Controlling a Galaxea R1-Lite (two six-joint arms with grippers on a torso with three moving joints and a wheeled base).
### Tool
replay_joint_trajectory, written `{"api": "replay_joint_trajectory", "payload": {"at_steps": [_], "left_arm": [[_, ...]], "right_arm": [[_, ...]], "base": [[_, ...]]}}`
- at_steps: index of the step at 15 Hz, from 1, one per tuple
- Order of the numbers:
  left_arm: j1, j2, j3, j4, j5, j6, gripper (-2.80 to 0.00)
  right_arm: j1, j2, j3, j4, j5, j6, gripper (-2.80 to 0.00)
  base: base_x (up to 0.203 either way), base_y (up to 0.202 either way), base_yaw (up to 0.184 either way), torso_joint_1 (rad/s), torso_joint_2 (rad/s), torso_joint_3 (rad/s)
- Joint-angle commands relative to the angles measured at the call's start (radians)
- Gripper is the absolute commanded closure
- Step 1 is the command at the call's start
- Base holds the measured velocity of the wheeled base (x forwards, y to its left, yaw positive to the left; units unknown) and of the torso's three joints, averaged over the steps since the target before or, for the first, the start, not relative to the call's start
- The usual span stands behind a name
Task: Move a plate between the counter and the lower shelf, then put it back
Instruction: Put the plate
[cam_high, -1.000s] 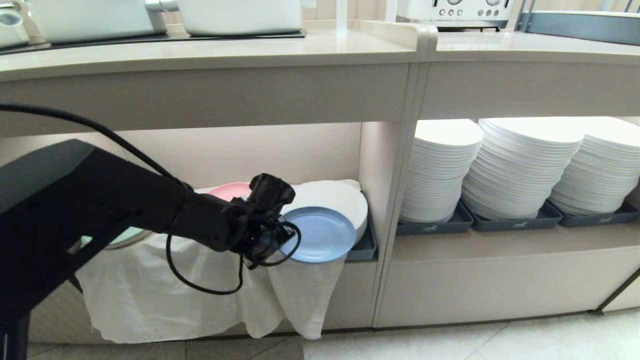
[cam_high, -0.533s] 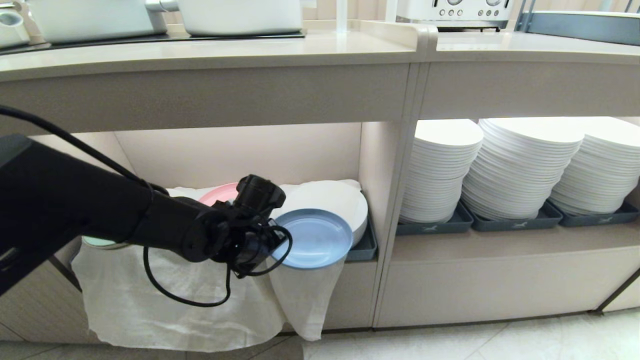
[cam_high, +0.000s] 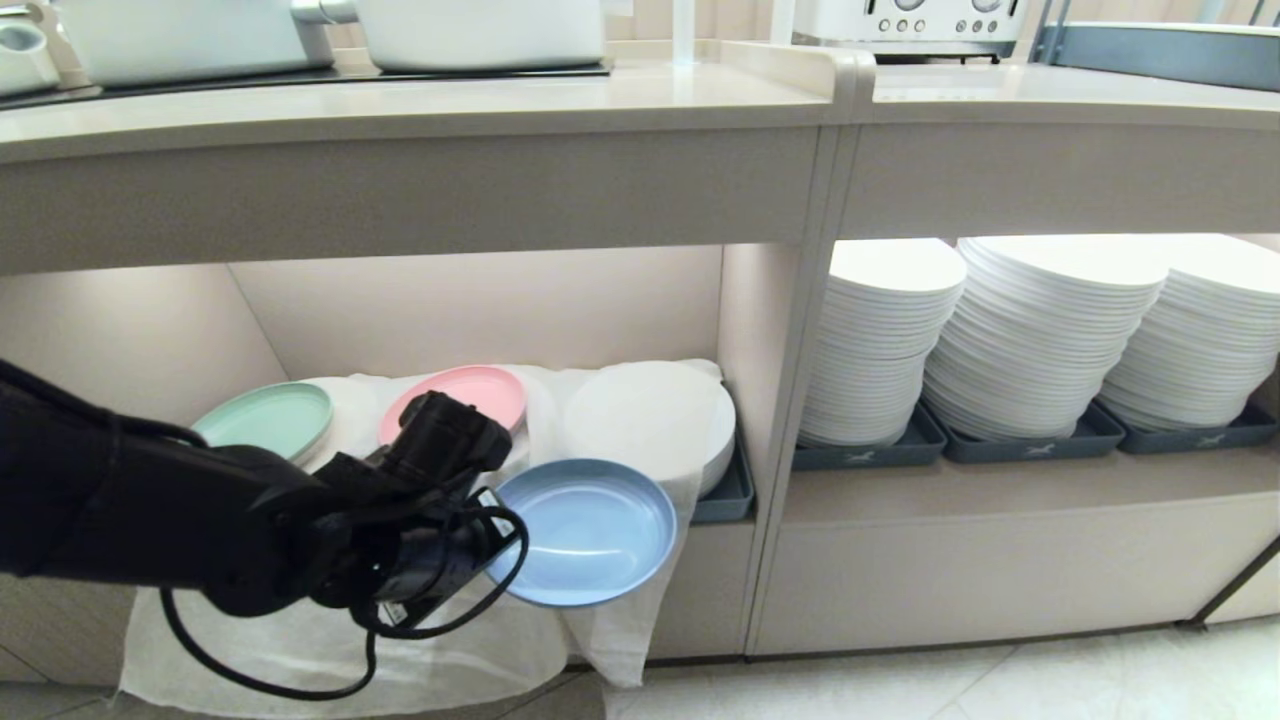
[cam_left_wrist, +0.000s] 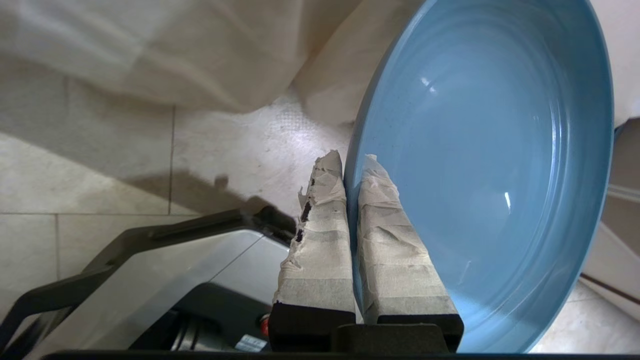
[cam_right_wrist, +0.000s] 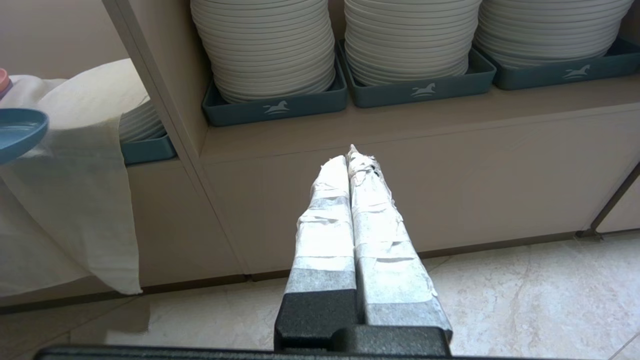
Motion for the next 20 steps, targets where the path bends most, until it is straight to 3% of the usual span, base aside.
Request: {"api": "replay_joint_trajectory", "payload": {"at_steps": [1, 10, 14, 20], "left_arm": [[0.0, -0.099, 0.073, 0.002, 0.002, -0.002, 0.0], [-0.033, -0.361, 0.305, 0.004, -0.002, 0.033, 0.0], [-0.039, -0.488, 0.411, 0.006, -0.022, 0.11, 0.0], [-0.039, -0.627, 0.493, 0.049, -0.028, 0.153, 0.0]], "right_arm": [[0.001, 0.0, 0.0, 0.0, 0.0, 0.0, 0.0], [0.0, 0.0, 0.0, 0.0, 0.0, 0.0, 0.0], [0.0, 0.0, 0.0, 0.0, 0.0, 0.0, 0.0], [0.0, 0.0, 0.0, 0.0, 0.0, 0.0, 0.0]], "base": [[0.0, 0.0, 0.0, 0.0, 0.0, 0.0], [0.0, 0.0, 0.0, 0.0, 0.0, 0.0], [0.0, 0.0, 0.0, 0.0, 0.0, 0.0], [0.0, 0.0, 0.0, 0.0, 0.0, 0.0]]}}
